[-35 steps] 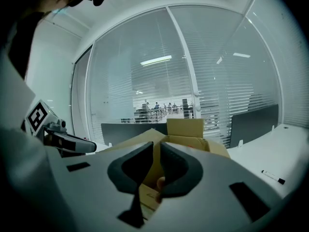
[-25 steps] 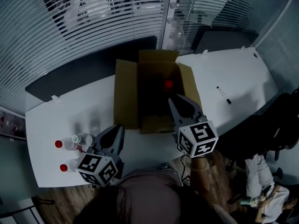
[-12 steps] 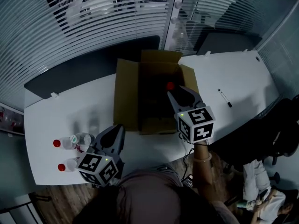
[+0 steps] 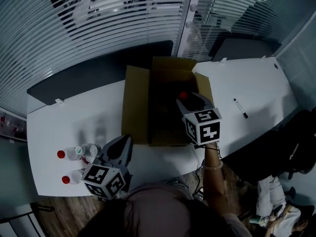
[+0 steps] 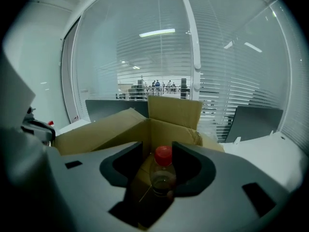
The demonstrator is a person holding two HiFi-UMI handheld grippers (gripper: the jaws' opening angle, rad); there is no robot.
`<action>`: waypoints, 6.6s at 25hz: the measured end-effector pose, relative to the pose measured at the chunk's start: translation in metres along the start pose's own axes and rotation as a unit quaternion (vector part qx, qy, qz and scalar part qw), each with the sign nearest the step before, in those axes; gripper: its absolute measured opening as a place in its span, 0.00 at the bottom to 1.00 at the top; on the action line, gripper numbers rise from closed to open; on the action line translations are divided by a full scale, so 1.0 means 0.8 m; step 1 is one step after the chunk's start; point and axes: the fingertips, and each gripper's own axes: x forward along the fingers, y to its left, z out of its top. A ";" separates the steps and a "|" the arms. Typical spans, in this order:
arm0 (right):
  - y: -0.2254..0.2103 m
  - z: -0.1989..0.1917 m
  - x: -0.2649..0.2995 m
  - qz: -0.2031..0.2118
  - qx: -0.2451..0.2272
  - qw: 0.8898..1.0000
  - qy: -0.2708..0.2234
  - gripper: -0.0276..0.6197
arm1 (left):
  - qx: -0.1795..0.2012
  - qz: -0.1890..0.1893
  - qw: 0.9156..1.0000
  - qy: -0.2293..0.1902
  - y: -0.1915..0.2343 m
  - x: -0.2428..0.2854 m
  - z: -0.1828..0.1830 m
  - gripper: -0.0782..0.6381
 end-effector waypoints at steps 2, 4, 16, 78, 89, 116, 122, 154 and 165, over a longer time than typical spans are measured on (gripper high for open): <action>-0.003 -0.004 0.008 -0.003 -0.006 1.000 0.014 0.32 | -0.001 0.001 1.000 0.002 0.001 0.001 -0.001 0.12; -0.006 -0.007 0.015 -0.004 -0.008 1.000 0.024 0.33 | -0.001 0.002 1.000 0.003 0.003 0.002 -0.001 0.12; -0.013 -0.025 0.043 -0.024 -0.032 0.994 0.104 0.33 | -0.011 0.001 1.000 -0.004 0.005 0.003 -0.001 0.12; 0.114 0.151 -0.234 -0.031 -0.074 0.989 -0.122 0.31 | 0.025 -0.083 0.996 -0.007 -0.004 -0.119 0.005 0.12; 0.168 0.143 -0.279 -0.020 -0.072 0.987 -0.140 0.31 | 0.029 -0.106 0.994 0.000 -0.002 -0.140 -0.006 0.12; 0.317 0.088 -0.237 0.066 -0.069 0.989 -0.111 0.31 | 0.021 -0.070 0.997 -0.021 0.052 -0.228 -0.018 0.12; 0.355 0.078 -0.213 0.104 -0.063 0.987 -0.107 0.31 | 0.013 -0.041 0.999 -0.032 0.075 -0.252 -0.022 0.12; 0.522 0.006 -0.121 0.194 -0.088 0.975 -0.065 0.31 | -0.003 0.083 0.994 -0.066 0.170 -0.390 -0.030 0.12; 0.552 -0.026 -0.094 0.192 -0.109 0.975 -0.036 0.31 | -0.004 0.095 0.993 -0.071 0.189 -0.412 -0.036 0.12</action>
